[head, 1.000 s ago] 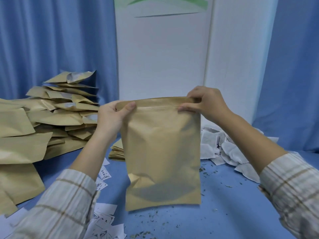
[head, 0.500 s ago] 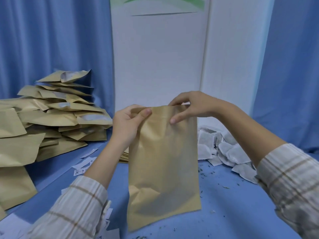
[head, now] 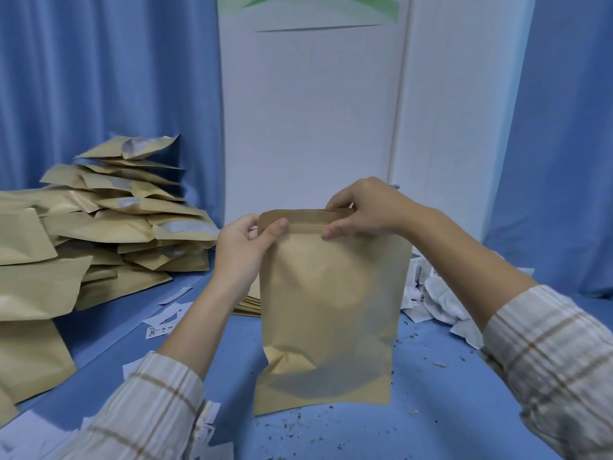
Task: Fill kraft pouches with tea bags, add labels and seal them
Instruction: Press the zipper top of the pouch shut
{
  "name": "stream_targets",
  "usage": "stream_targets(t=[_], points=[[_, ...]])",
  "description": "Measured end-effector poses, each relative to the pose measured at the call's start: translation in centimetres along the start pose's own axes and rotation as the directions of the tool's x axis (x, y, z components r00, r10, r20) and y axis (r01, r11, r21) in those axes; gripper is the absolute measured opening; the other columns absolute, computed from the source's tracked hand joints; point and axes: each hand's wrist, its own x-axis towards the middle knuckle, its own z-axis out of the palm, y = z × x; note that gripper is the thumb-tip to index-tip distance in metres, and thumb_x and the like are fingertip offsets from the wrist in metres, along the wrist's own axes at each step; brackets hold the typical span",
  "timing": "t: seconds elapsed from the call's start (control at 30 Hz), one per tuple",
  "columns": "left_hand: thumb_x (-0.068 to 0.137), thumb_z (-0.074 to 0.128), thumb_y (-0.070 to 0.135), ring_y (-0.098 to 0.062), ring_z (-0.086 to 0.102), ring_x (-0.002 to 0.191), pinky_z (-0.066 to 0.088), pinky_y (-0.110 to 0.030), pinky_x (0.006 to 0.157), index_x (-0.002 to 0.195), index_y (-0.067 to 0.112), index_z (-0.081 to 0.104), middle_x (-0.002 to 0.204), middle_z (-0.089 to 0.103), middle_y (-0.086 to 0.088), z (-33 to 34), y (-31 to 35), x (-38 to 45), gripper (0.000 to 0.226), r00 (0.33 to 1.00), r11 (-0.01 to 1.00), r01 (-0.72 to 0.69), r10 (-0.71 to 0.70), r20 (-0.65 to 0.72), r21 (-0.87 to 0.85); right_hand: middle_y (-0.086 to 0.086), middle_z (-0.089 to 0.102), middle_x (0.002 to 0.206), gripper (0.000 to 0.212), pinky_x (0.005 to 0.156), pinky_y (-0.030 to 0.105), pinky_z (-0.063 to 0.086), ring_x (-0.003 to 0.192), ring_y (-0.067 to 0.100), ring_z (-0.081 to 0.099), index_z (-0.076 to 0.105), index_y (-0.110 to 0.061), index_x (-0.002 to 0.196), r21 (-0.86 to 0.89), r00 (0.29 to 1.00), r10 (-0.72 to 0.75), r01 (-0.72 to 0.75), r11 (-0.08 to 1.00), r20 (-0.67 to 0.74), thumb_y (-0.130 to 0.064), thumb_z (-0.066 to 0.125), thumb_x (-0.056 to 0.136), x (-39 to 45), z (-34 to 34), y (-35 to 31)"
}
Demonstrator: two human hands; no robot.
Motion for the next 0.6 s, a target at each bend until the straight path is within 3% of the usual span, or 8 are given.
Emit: stream_targets(t=[0.07,0.17,0.27,0.33,0.4,0.47,0.53,0.6], points=[[0.078,0.072,0.020,-0.009,0.063,0.067,0.051,-0.016,0.060,0.078,0.014,0.068,0.072,0.072,0.004,0.4,-0.1,0.0,0.006,0.998,1.000,-0.006,0.006,-0.061,0.001,-0.015,0.068,0.083,0.022,0.069,0.013,0.046,0.079,0.000,0.060,0.070,-0.029,0.090,0.028,0.999,-0.046,0.046,0.999,0.020,-0.044,0.071,0.073,0.4,0.2,-1.2],[0.075,0.075,0.021,-0.009,0.061,0.062,0.048,-0.018,0.057,0.071,0.012,0.070,0.068,0.070,0.001,0.9,0.0,-0.1,0.011,0.995,1.000,-0.004,0.004,-0.103,0.000,-0.016,0.067,0.076,0.016,0.058,0.003,0.039,0.070,-0.006,0.057,0.072,-0.027,0.087,0.026,0.996,-0.092,0.091,0.996,0.020,-0.040,0.069,0.077,1.2,0.4,-2.8],[0.074,0.075,0.029,-0.017,0.055,0.070,0.043,-0.030,0.067,0.080,-0.004,0.067,0.076,0.063,-0.011,1.0,-0.1,-0.3,0.034,0.994,1.000,0.019,-0.018,-0.109,0.001,-0.010,0.066,0.077,0.019,0.056,0.005,0.038,0.068,-0.002,0.055,0.071,-0.023,0.087,-0.007,0.996,-0.076,0.077,0.997,0.041,-0.039,0.067,0.079,1.3,0.5,-3.1],[0.069,0.074,0.039,-0.019,0.056,0.074,0.044,-0.033,0.071,0.084,-0.003,0.068,0.081,0.064,-0.012,0.8,-0.2,-0.7,0.046,0.993,0.998,0.056,-0.059,-0.102,-0.033,-0.011,0.065,0.077,0.019,0.056,0.006,0.038,0.069,0.000,0.055,0.071,-0.022,0.087,-0.011,0.996,-0.079,0.079,0.997,0.043,-0.039,0.066,0.080,1.2,0.6,-3.0],[0.066,0.071,0.043,-0.017,0.060,0.075,0.048,-0.030,0.071,0.082,0.006,0.070,0.080,0.068,-0.008,0.7,-0.1,-1.0,0.041,0.989,0.991,0.103,-0.112,-0.101,-0.087,-0.011,0.061,0.070,0.017,0.054,0.010,0.038,0.066,0.002,0.052,0.069,-0.020,0.085,-0.033,0.995,-0.079,0.081,0.996,0.056,-0.037,0.065,0.082,1.2,0.8,-3.2],[0.073,0.071,0.035,-0.015,0.059,0.072,0.048,-0.027,0.069,0.078,0.010,0.070,0.075,0.067,-0.005,0.8,-0.1,-1.0,0.026,0.984,0.992,0.094,-0.106,-0.142,-0.088,-0.006,0.049,0.060,0.022,0.055,0.022,0.035,0.060,0.010,0.045,0.062,-0.015,0.074,-0.105,0.994,-0.090,0.096,0.990,0.061,-0.034,0.063,0.085,1.3,1.2,-3.5],[0.078,0.072,0.027,-0.011,0.056,0.065,0.046,-0.023,0.065,0.072,0.012,0.067,0.066,0.064,0.000,0.9,-0.2,-0.9,0.017,0.967,0.997,0.048,-0.061,-0.249,-0.058,-0.002,0.037,0.055,0.031,0.057,0.030,0.030,0.057,0.015,0.037,0.049,-0.011,0.065,-0.149,0.994,-0.100,0.104,0.983,0.033,-0.032,0.061,0.085,1.3,1.6,-3.9],[0.079,0.072,0.026,-0.002,0.053,0.055,0.043,-0.017,0.058,0.066,0.016,0.065,0.055,0.062,0.010,1.3,-0.4,-0.8,0.018,0.941,1.000,-0.021,0.022,-0.337,0.005,-0.002,0.040,0.055,0.032,0.056,0.029,0.030,0.055,0.013,0.038,0.052,-0.011,0.066,-0.116,0.995,-0.096,0.099,0.988,0.026,-0.036,0.061,0.084,1.4,1.6,-4.2]])
